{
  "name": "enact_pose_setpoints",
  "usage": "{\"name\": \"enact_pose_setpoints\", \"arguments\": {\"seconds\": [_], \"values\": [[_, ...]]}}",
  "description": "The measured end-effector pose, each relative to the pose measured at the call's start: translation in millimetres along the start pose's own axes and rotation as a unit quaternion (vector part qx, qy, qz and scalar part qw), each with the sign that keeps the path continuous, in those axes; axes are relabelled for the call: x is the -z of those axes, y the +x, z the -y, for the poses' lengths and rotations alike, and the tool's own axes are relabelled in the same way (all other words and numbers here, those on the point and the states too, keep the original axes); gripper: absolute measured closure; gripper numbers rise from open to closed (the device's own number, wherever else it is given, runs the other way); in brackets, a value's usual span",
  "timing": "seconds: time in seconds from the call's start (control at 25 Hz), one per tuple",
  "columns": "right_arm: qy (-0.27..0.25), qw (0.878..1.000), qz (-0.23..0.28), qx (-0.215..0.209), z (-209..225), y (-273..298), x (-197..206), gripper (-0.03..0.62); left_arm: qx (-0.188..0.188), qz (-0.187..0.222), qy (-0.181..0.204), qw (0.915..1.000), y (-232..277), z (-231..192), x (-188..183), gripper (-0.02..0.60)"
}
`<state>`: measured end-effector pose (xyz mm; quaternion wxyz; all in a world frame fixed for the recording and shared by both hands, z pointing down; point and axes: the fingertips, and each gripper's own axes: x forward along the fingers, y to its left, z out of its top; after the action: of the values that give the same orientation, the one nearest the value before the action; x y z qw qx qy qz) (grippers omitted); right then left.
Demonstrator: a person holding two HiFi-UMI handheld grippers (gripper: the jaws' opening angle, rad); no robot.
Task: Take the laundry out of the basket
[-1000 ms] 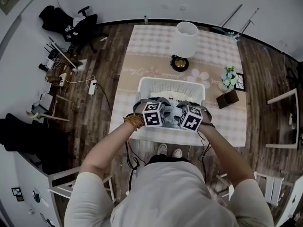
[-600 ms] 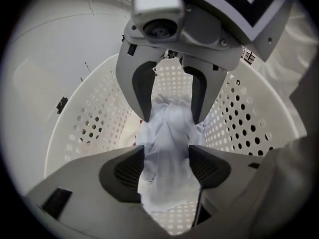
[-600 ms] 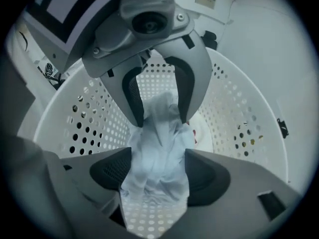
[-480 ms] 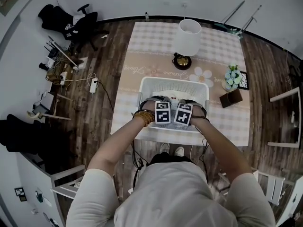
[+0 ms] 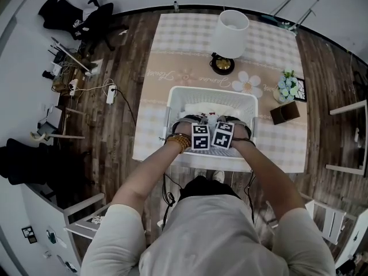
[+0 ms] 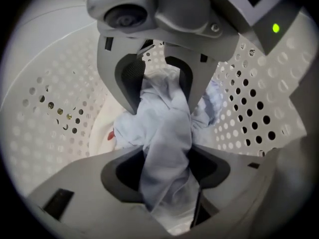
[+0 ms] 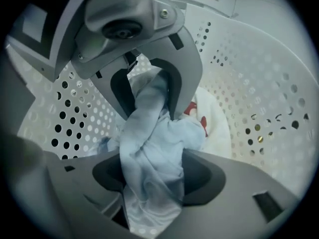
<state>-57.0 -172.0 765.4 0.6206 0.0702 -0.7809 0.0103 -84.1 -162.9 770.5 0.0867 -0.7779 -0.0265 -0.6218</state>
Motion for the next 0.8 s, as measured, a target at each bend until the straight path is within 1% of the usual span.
{"name": "enact_pose_setpoints", "arguments": {"seconds": [0.04, 0.08, 0.12, 0.2, 0.24, 0.32, 0.36, 0.52, 0.64, 0.8], "values": [[0.000, 1.000, 0.002, 0.004, 2, 1, 0, 0.291, 0.001, 0.001, 0.001, 1.0000, 1, -1, 0, 0.285], [0.000, 1.000, 0.003, 0.006, 3, 1, 0, 0.316, 0.002, 0.002, 0.000, 1.0000, 0, -2, 0, 0.315], [-0.001, 1.000, 0.004, 0.007, 3, 0, 0, 0.348, 0.004, 0.004, -0.002, 1.0000, -1, -3, 0, 0.353], [-0.004, 1.000, 0.005, 0.002, 0, -3, -2, 0.431, 0.008, 0.008, -0.009, 0.9999, -5, -2, 0, 0.406], [-0.005, 1.000, 0.007, -0.001, -2, -5, -3, 0.471, 0.013, 0.009, -0.013, 0.9998, -7, -1, 0, 0.424], [-0.005, 1.000, 0.012, -0.008, -6, -11, -6, 0.505, 0.023, 0.010, -0.019, 0.9995, -14, 2, 0, 0.441], [-0.006, 1.000, 0.014, -0.011, -8, -15, -7, 0.518, 0.027, 0.011, -0.022, 0.9993, -18, 3, 0, 0.446], [-0.012, 0.999, 0.024, -0.019, -10, -40, -15, 0.526, 0.040, 0.019, -0.039, 0.9983, -44, 1, -4, 0.451], [-0.019, 0.999, 0.037, -0.010, -3, -64, -21, 0.526, 0.038, 0.024, -0.054, 0.9975, -67, -7, -7, 0.451], [-0.021, 0.998, 0.056, -0.002, 4, -102, -31, 0.528, 0.035, 0.028, -0.065, 0.9969, -103, -19, -14, 0.451]]}}
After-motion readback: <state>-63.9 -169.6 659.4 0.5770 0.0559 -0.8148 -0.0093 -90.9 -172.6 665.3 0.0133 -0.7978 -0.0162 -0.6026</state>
